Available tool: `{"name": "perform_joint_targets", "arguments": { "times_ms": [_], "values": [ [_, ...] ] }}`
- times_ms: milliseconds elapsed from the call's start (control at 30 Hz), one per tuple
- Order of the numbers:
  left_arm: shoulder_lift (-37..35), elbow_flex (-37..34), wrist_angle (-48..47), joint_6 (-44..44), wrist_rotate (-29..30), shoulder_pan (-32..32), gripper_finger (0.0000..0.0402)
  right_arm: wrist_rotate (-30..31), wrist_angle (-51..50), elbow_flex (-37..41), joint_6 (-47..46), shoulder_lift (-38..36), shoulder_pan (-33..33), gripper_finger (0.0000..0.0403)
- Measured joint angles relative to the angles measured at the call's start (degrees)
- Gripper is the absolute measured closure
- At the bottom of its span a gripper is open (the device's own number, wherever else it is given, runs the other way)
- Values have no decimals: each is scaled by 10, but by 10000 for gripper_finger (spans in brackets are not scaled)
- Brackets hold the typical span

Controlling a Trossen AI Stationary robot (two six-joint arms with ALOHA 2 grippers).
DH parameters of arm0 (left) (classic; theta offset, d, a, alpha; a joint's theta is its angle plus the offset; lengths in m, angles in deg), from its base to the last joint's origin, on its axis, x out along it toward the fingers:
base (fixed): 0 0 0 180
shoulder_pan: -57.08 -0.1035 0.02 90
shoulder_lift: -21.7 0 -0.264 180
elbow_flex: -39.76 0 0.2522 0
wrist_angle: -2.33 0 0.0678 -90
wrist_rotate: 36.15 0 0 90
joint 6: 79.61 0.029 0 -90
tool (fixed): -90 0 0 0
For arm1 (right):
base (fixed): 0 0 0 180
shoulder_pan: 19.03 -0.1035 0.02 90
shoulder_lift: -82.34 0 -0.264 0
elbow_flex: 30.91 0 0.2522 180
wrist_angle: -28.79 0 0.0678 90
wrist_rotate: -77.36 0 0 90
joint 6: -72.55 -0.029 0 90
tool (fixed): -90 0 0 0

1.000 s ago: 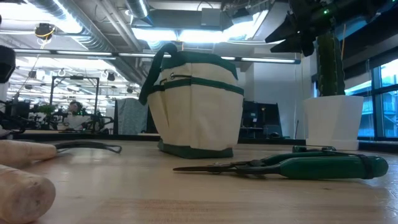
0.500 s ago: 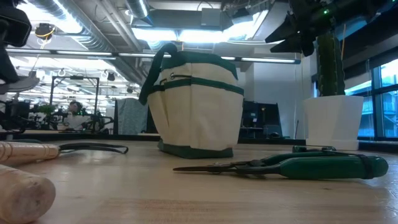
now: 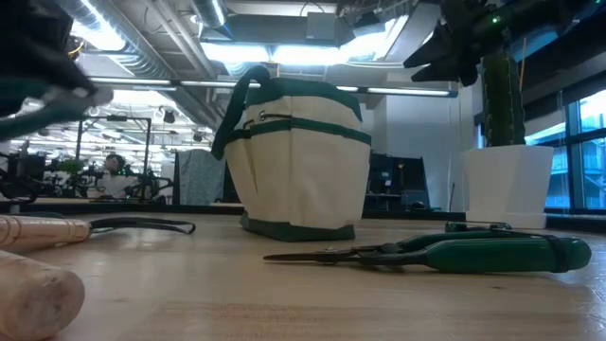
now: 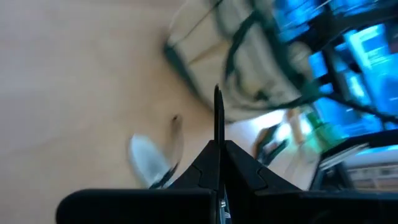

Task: Pick & Place Garden tools in Gardening bag
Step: Put the top green shear scissors into the green gardening bag

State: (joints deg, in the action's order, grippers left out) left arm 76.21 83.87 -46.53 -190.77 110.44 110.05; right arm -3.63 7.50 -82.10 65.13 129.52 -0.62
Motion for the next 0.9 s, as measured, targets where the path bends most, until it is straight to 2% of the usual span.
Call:
{"name": "perform_joint_targets", "arguments": {
  "times_ms": [233, 400, 500, 600, 733, 800, 900],
  "values": [
    [-87, 0, 60, 174, 161, -5, 400, 9, 0, 0, 4, 0, 0, 139],
    [-134, 0, 157, 398, 241, -49, 400, 20, 2, 0, 4, 2, 0, 139],
    [-147, 0, 262, 560, 247, -97, 400, 20, 11, 0, 4, 7, 0, 139],
    [-146, 0, 414, 746, 196, -160, 400, 21, 22, 0, 4, 19, 0, 139],
    [-126, 0, 626, 942, 59, -246, 400, 21, 38, 0, 10, 41, 0, 139],
    [-117, 1, 689, 985, -6, -285, 400, 21, 45, 0, 16, 51, 0, 139],
    [-109, 2, 695, 986, -72, -341, 400, 21, 50, 0, 23, 65, 0, 139]
  ]
}}
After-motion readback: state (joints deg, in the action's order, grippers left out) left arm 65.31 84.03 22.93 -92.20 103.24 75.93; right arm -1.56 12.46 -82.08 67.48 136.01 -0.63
